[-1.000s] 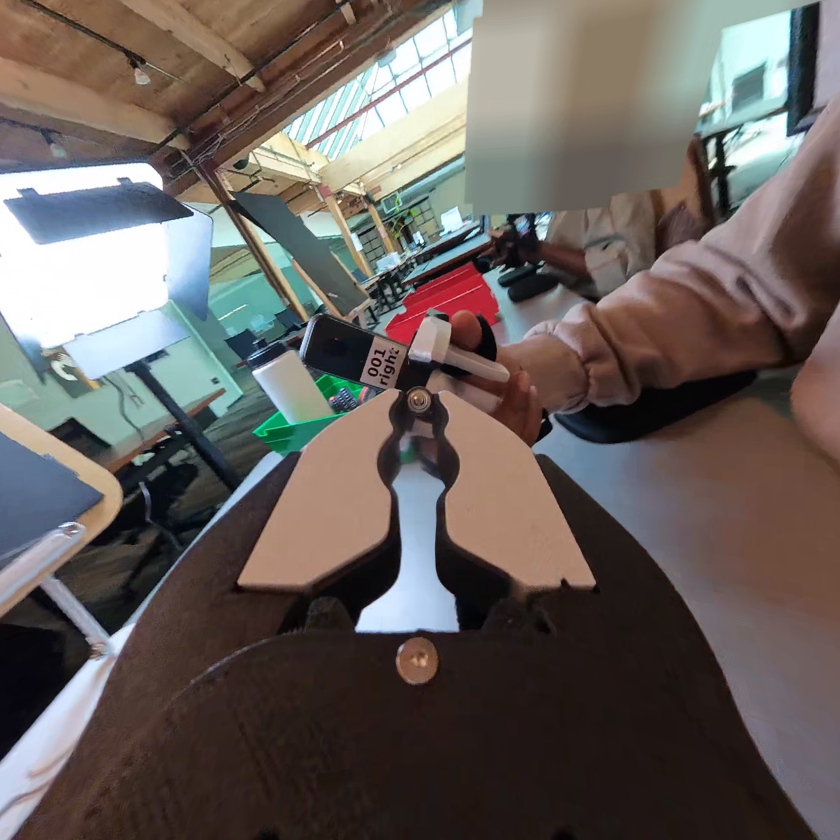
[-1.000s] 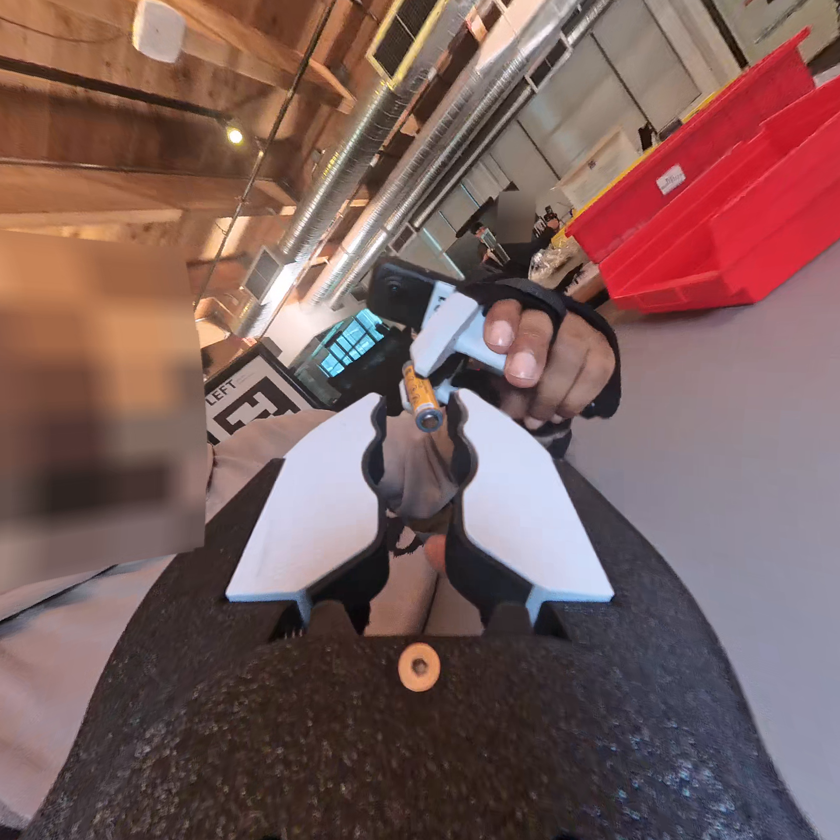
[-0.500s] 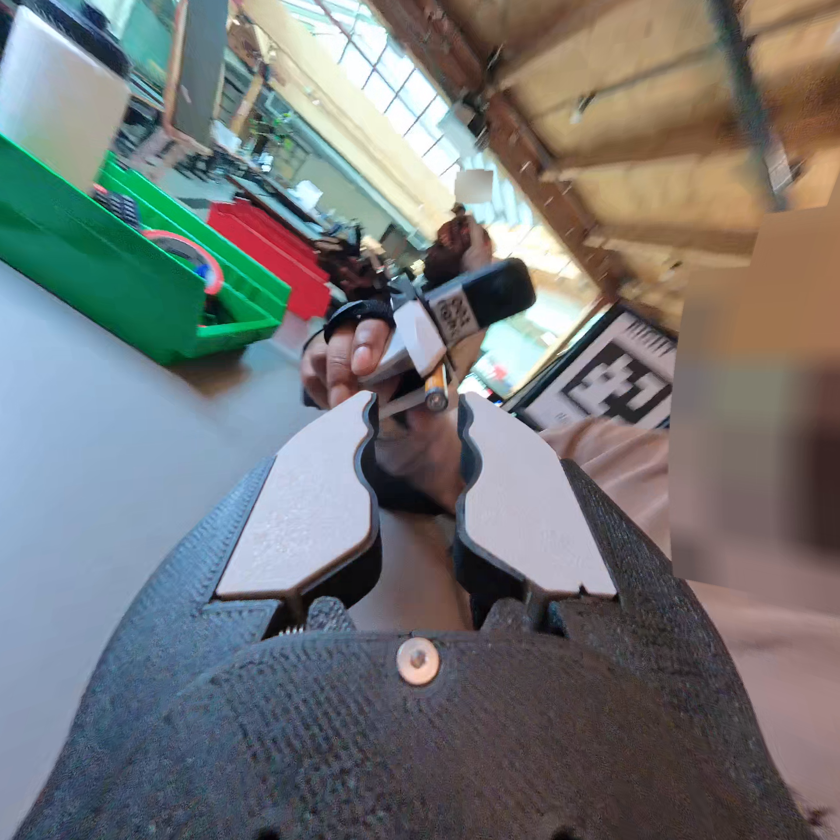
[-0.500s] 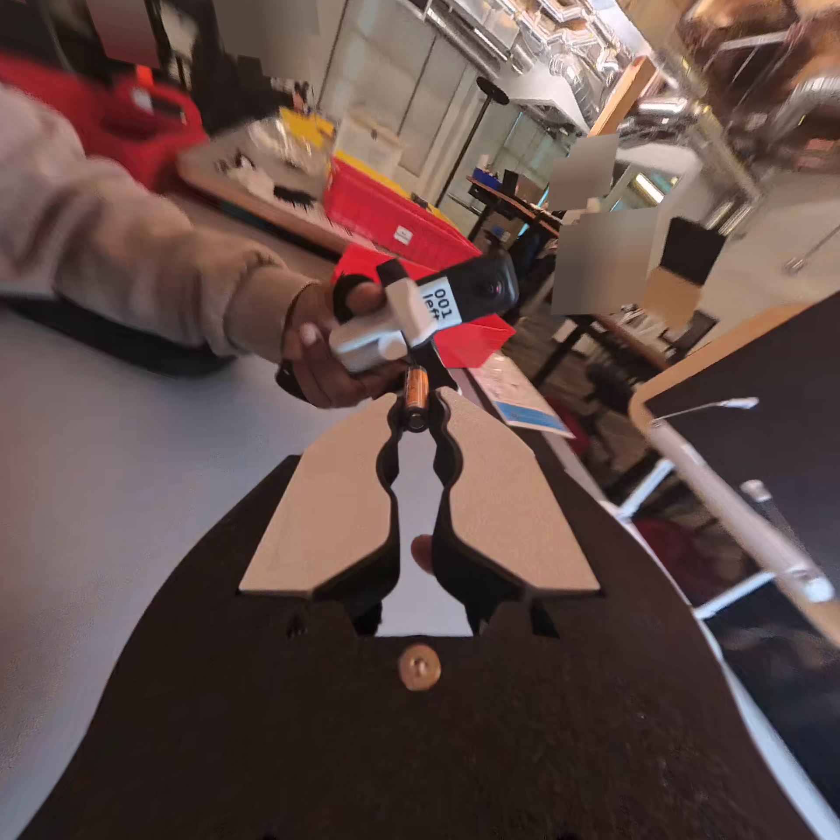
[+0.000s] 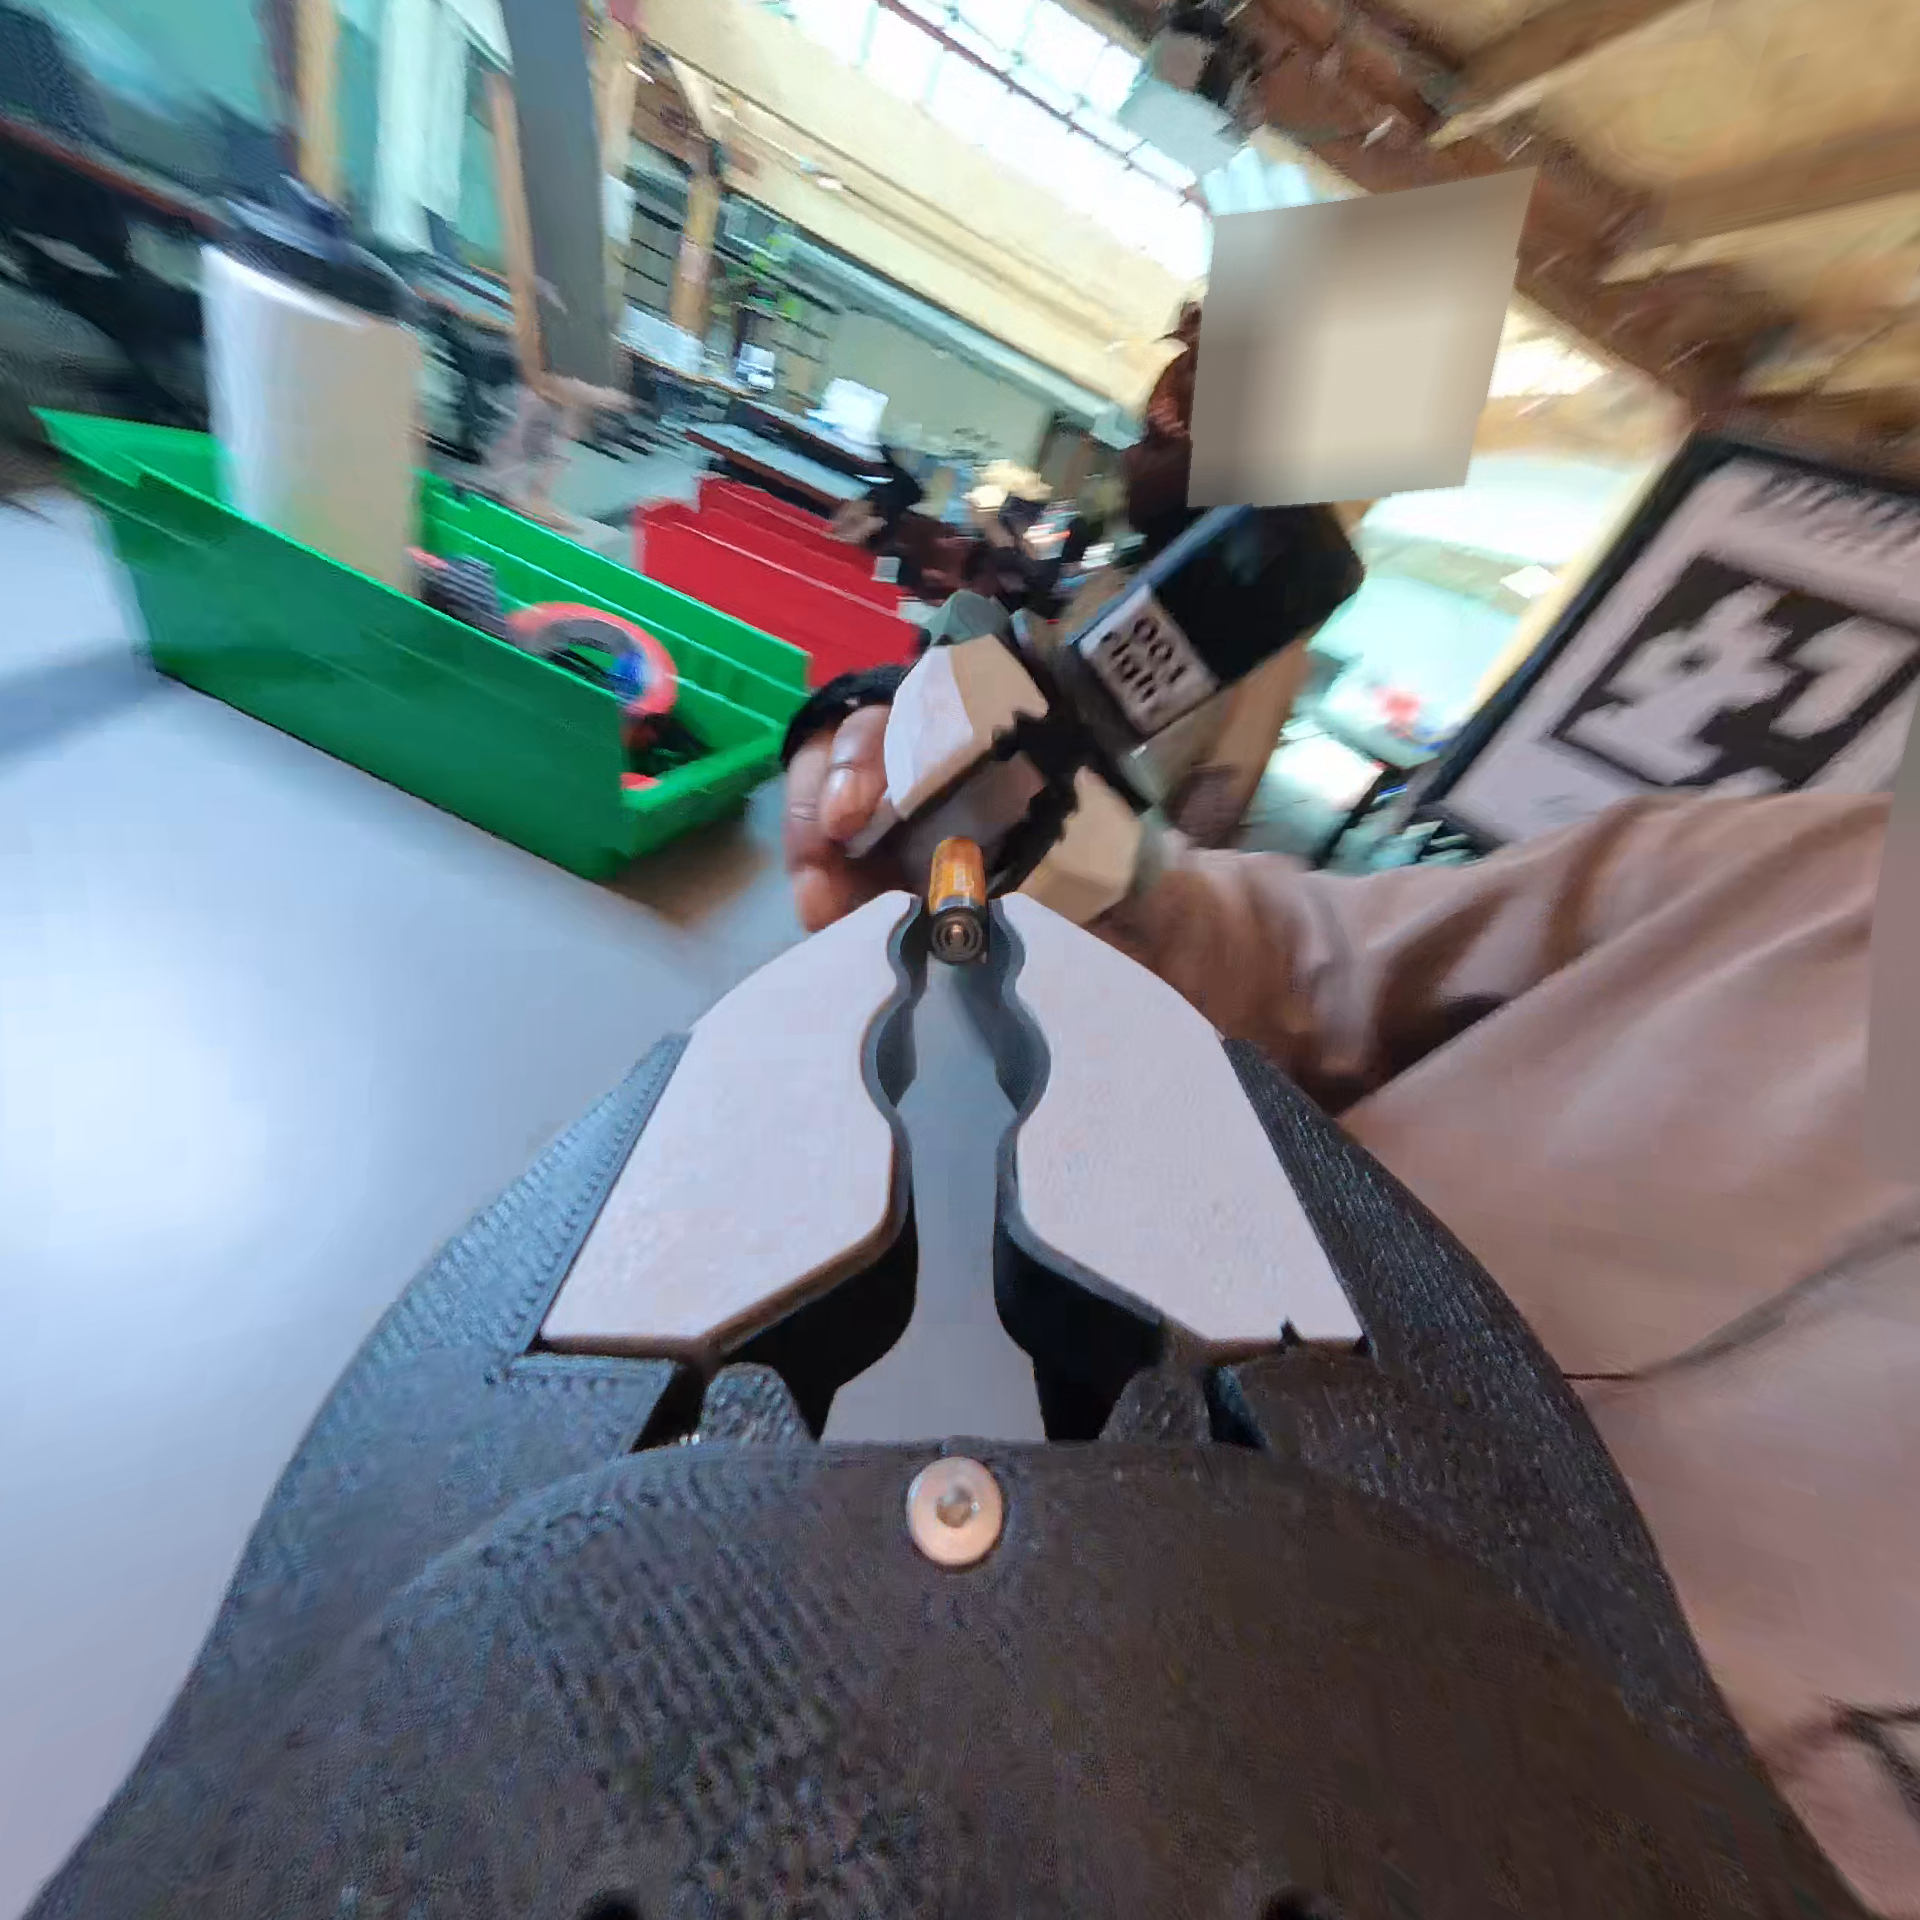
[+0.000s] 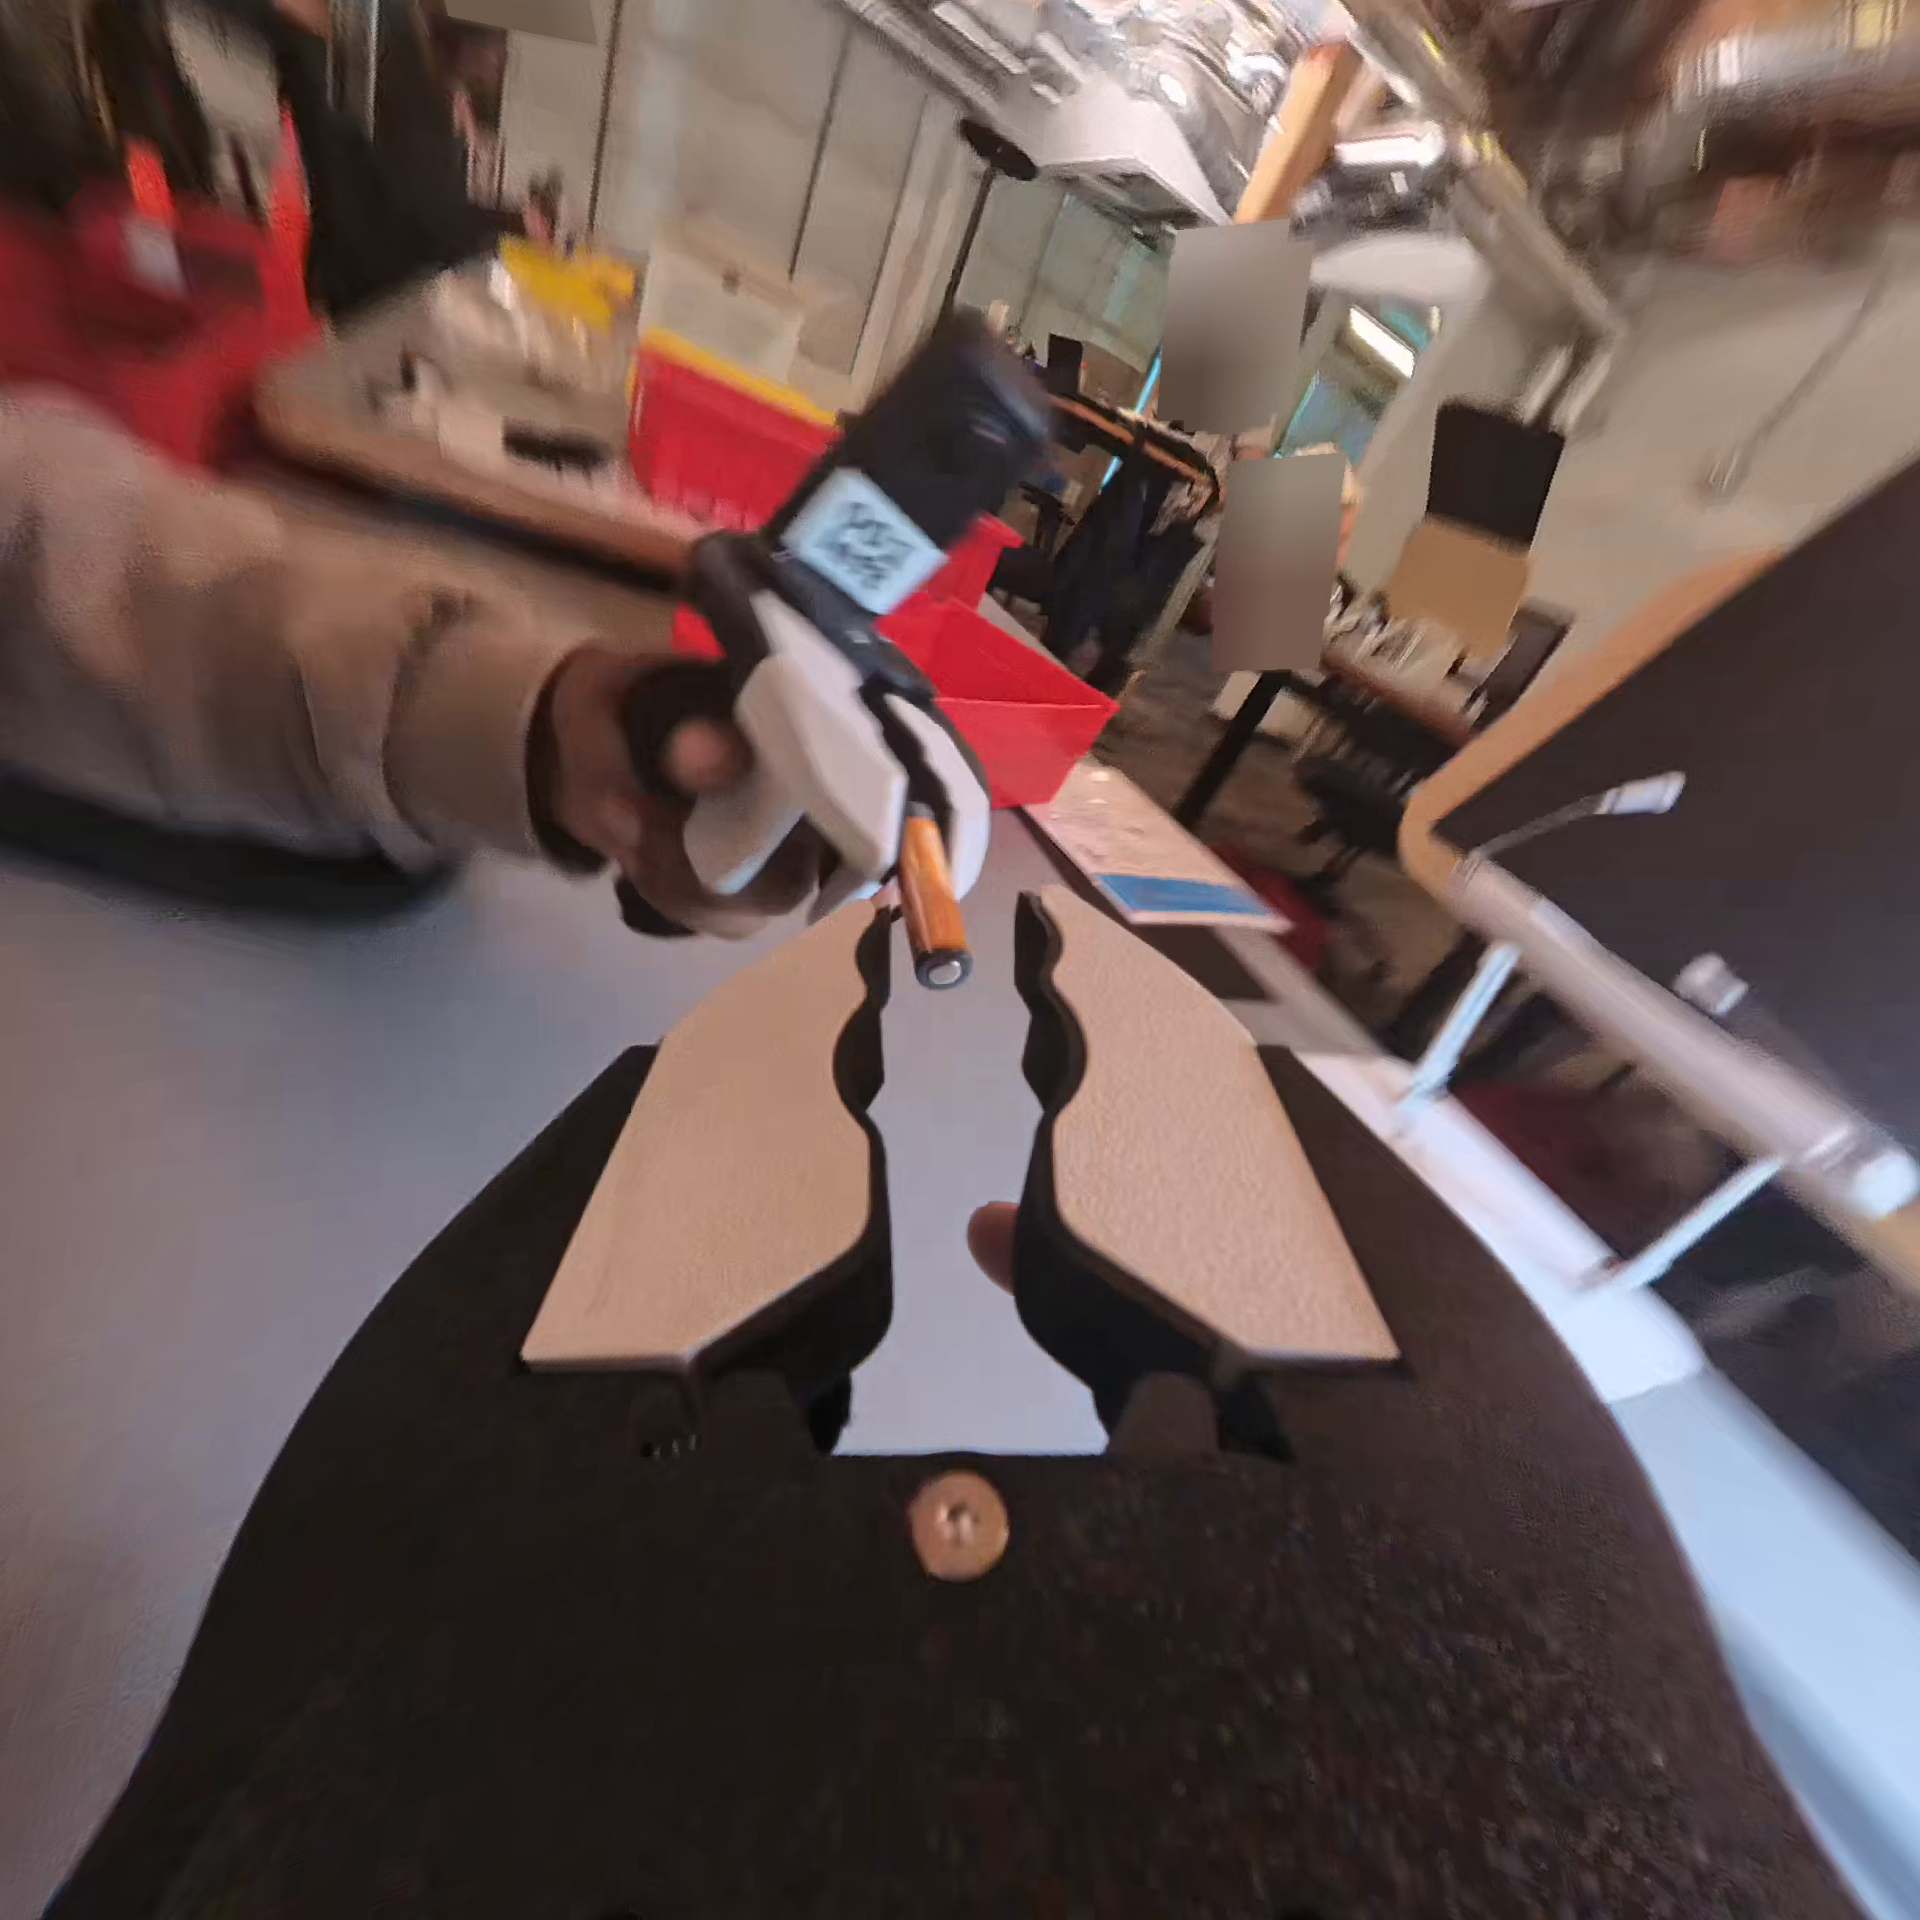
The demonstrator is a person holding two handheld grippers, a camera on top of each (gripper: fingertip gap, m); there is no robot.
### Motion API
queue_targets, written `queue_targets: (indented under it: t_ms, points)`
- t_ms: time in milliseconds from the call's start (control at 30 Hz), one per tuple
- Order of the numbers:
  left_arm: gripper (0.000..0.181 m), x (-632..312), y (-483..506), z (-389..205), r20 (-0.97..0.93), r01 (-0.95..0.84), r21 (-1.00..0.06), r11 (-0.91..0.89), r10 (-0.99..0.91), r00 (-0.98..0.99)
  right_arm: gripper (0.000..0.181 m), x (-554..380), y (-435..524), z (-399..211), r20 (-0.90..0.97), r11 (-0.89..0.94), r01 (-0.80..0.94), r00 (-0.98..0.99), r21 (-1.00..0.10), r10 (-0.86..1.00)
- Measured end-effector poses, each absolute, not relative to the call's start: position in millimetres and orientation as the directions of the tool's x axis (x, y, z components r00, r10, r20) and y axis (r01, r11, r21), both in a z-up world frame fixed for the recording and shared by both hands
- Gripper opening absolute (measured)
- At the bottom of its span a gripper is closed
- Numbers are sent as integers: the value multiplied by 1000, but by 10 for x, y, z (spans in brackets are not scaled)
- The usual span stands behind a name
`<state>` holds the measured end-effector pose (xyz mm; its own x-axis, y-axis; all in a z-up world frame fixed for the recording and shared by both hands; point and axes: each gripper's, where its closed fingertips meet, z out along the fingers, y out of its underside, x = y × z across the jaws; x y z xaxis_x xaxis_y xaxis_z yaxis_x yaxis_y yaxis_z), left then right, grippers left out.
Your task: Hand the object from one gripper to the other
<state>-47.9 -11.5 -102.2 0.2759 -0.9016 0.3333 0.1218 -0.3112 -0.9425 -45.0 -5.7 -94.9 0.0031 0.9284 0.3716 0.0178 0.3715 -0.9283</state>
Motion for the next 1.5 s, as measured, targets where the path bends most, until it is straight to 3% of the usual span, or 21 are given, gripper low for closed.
queue_targets:
  t_ms: [33,133,200,267,333,400,433,500,600,667,733,833,900,967,1033,1100,1200,1300,1500]
  points:
    - [11,-531,-56,-1012,199,69,-980,-186,-900,388,27,-432,26,-895,207,207,1,0,-978,978]
    - [11,-688,69,-924,-252,-186,-967,172,-735,630,32,-403,204,-805,-293,-297,-47,-75,-954,953]
    - [11,-744,79,-848,-496,-359,-868,344,-544,677,33,-427,241,-807,-562,-578,-67,-165,-813,810]
    - [11,-752,62,-826,-711,-556,-693,458,-313,629,36,-490,179,-834,-713,-749,-50,-269,-661,647]
    - [10,-691,36,-873,-866,-729,-470,498,-100,490,38,-572,64,-851,-770,-821,-26,-331,-571,546]
    - [10,-591,12,-957,-926,-801,-319,507,12,377,38,-624,-62,-812,-787,-855,-11,-384,-519,483]
    - [11,-571,11,-965,-929,-810,-296,506,45,368,36,-637,-83,-802,-797,-868,-14,-389,-497,463]
    - [11,-581,17,-939,-924,-811,-301,501,58,378,13,-631,-40,-824,-802,-867,-50,-356,-496,479]
    - [13,-535,-7,-980,-937,-808,-280,519,35,347,10,-631,-30,-843,-781,-832,-52,-317,-552,538]
    - [11,-464,8,-1115,-910,-753,-405,519,-150,386,10,-585,9,-781,-724,-781,-104,-314,-616,614]
    - [20,-445,62,-1217,-754,-614,-656,439,-412,512,10,-496,86,-671,-622,-671,-174,-263,-721,737]
    - [24,-421,69,-1293,-227,-248,-964,97,-785,576,10,-366,197,-593,-235,-233,-209,-15,-950,972]
    - [28,-379,-12,-1208,228,40,-971,-234,-876,425,11,-335,179,-618,186,204,-121,142,-971,972]
    - [33,-395,-56,-1056,553,243,-827,-506,-811,191,11,-353,156,-735,574,583,38,239,-812,783]
    - [33,-447,-46,-977,692,331,-688,-645,-721,34,11,-402,130,-870,812,794,192,243,-576,531]
    - [33,-448,-56,-999,733,324,-641,-696,-680,-13,11,-443,88,-947,923,893,266,233,-363,306]
    - [34,-375,-100,-1099,745,248,-649,-719,-667,18,11,-476,100,-1026,971,928,332,219,-168,97]
    - [31,-362,-52,-1182,724,232,-685,-691,-681,109,11,-512,121,-1115,984,928,368,179,-57,-11]
    - [26,-386,32,-1310,612,163,-789,-592,-735,293,11,-550,126,-1188,988,925,377,154,-38,-22]
